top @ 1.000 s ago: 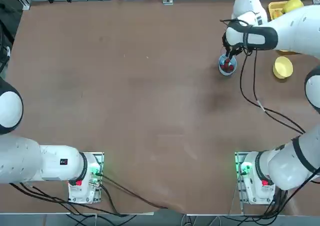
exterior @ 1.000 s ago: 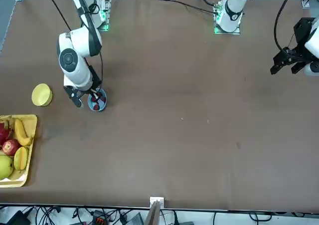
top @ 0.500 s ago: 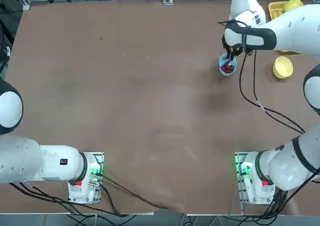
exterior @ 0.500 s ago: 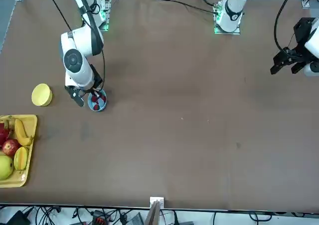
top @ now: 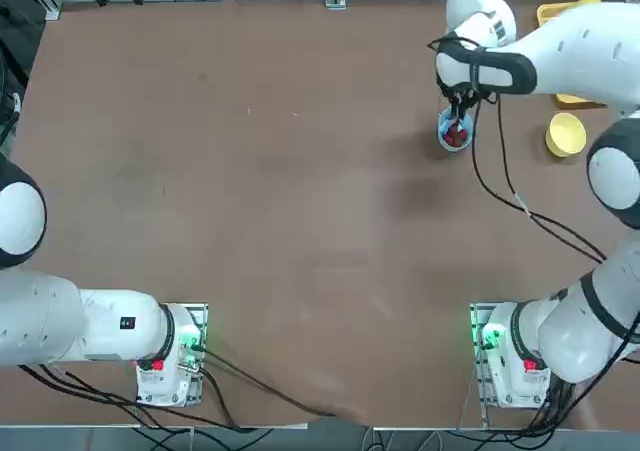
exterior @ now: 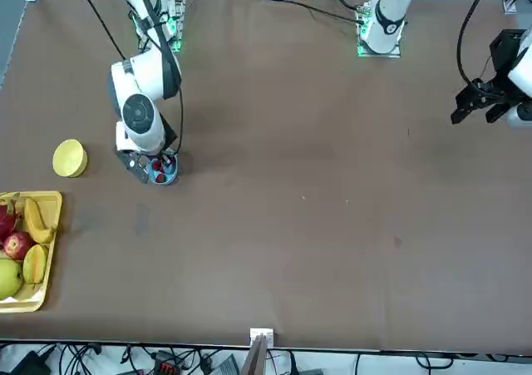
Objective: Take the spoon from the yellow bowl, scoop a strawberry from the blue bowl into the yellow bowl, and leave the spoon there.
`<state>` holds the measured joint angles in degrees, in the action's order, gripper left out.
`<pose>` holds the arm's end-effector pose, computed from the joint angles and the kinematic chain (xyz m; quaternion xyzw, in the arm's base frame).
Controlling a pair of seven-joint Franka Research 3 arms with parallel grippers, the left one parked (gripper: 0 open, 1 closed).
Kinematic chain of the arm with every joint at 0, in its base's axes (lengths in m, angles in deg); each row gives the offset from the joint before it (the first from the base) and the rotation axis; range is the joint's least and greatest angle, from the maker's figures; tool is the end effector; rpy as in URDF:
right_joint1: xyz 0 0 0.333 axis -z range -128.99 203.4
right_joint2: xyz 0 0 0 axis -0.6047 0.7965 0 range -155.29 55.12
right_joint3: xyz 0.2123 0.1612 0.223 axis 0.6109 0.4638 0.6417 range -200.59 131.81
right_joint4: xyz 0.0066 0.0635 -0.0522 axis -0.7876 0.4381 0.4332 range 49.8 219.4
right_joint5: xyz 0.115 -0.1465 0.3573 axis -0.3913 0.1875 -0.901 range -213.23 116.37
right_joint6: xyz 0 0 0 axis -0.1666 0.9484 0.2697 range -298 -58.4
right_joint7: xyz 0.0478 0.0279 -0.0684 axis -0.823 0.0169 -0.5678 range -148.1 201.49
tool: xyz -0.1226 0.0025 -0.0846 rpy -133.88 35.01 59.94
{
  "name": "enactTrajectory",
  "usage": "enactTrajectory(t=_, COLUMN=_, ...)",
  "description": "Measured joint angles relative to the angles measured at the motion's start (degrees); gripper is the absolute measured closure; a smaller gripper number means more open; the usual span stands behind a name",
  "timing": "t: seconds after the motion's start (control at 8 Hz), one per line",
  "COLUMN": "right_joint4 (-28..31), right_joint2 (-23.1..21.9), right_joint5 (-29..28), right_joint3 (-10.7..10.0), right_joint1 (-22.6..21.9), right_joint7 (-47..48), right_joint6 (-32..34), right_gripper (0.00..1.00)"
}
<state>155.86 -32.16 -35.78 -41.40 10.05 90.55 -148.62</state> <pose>0.5566 0.1833 0.2808 0.9350 -0.3100 -0.0235 0.1708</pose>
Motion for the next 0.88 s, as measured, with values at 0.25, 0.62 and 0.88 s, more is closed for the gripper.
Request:
enactTrajectory(t=0.25, right_joint4=-4.44, right_joint2=3.22, right_joint5=2.19, right_joint3=0.02, right_joint1=-0.71, right_joint7=0.10, right_joint6=5.46, right_gripper=0.89)
enactTrajectory(t=0.62, right_joint4=-11.08, right_joint2=8.30, right_joint5=3.51, right_joint3=0.03, right_joint1=-2.41, right_joint7=0.12, right_joint6=11.26, right_gripper=0.89)
enactTrajectory(t=0.88, right_joint4=-11.94, right_joint2=9.21, right_joint5=4.90, right_joint3=0.02, right_joint1=-3.58, right_joint7=0.17, right_joint6=11.82, right_gripper=0.89)
